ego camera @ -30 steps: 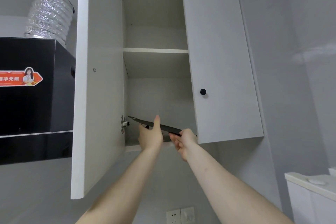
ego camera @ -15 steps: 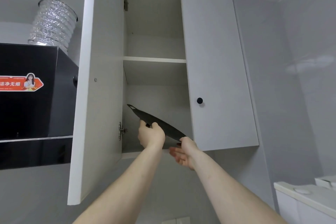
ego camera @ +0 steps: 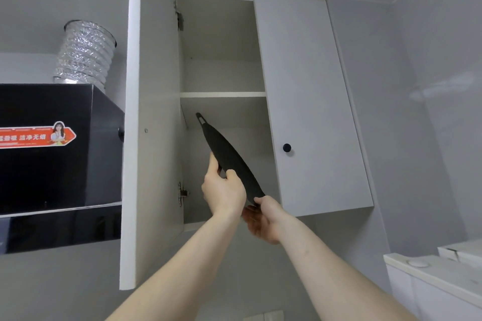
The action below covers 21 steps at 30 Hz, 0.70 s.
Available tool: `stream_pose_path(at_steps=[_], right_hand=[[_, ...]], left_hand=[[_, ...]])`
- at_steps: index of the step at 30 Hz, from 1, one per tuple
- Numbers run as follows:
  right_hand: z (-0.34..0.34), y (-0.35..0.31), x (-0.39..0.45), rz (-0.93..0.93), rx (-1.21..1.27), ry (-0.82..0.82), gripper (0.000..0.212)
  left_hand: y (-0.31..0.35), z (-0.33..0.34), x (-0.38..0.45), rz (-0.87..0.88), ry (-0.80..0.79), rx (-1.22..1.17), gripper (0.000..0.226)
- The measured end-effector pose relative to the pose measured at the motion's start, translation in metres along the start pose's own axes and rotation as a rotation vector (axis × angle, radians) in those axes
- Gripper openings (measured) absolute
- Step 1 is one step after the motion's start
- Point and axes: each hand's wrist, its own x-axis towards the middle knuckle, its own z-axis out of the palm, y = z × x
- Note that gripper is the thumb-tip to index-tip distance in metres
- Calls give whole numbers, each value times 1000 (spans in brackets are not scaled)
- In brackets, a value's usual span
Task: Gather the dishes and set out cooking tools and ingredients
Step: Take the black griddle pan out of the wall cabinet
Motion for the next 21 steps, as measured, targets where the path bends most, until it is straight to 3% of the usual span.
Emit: stream_pose_path(at_steps=[3,8,15,18,21], right_hand=[[5,8,-17,3,66,-46,14],[8,20,-46,-53,216,17,20],[16,41,-103,-298,627,131,11],[21,52,-126,-368,713,187,16],[30,59,-154,-431,790,212,26]], left_hand=[[14,-16,-14,63,-49,24,71],[39,-50,-42,129,-143,44,77],[80,-108,-76,233,-481,210,70],[94,-147,-82,393,-563,332,68],[97,-197,-81,702,-474,562,62]])
